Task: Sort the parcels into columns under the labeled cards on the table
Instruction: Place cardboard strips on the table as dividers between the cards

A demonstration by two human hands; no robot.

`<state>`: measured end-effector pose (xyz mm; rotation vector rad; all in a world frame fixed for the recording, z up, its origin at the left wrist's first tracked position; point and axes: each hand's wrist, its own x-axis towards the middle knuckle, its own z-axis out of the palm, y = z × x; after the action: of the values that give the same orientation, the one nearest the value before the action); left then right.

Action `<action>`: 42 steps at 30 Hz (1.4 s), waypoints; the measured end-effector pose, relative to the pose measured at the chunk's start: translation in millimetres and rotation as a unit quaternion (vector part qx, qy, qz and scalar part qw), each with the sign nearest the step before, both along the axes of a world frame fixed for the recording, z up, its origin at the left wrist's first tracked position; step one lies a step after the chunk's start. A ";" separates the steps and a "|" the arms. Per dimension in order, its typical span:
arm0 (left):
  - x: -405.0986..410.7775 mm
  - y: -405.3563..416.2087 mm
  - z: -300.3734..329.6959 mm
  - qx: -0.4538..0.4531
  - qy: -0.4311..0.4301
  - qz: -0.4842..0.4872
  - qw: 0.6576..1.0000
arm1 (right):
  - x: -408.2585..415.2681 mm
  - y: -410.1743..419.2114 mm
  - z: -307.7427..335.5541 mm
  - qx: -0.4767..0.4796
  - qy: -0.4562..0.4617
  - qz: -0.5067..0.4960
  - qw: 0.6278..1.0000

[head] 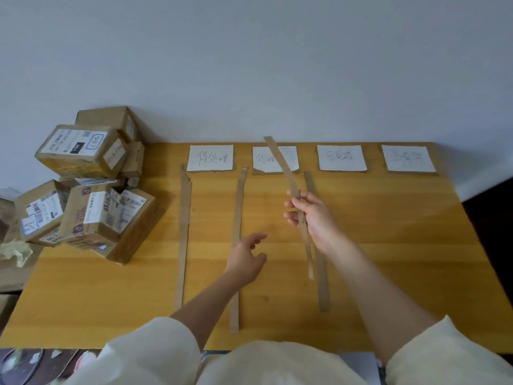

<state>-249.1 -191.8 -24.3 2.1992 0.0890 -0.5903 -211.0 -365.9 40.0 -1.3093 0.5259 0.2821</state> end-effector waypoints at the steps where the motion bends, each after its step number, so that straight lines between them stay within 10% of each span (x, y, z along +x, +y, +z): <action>1: 1.1 -8.1 -2.5 0.015 0.004 -0.011 1.000 | -3.2 -13.4 -1.8 -0.004 0.000 -0.016 1.000; 18: 4.2 -129.4 -35.2 0.165 0.059 -0.165 0.971 | -68.0 -201.2 -68.2 -0.092 0.130 -0.211 0.964; 35: 3.1 -151.3 -37.9 0.245 0.046 -0.191 0.949 | -55.8 -240.0 -117.5 -0.233 0.213 -0.101 0.944; 42: 1.1 -155.5 -39.6 0.272 0.013 -0.217 0.937 | -54.0 -235.6 -121.1 -0.476 0.212 0.001 0.854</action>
<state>-247.9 -347.3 -63.9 2.7750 -0.2593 -0.9248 -265.0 -601.5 -81.0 -2.2301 1.1278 0.3280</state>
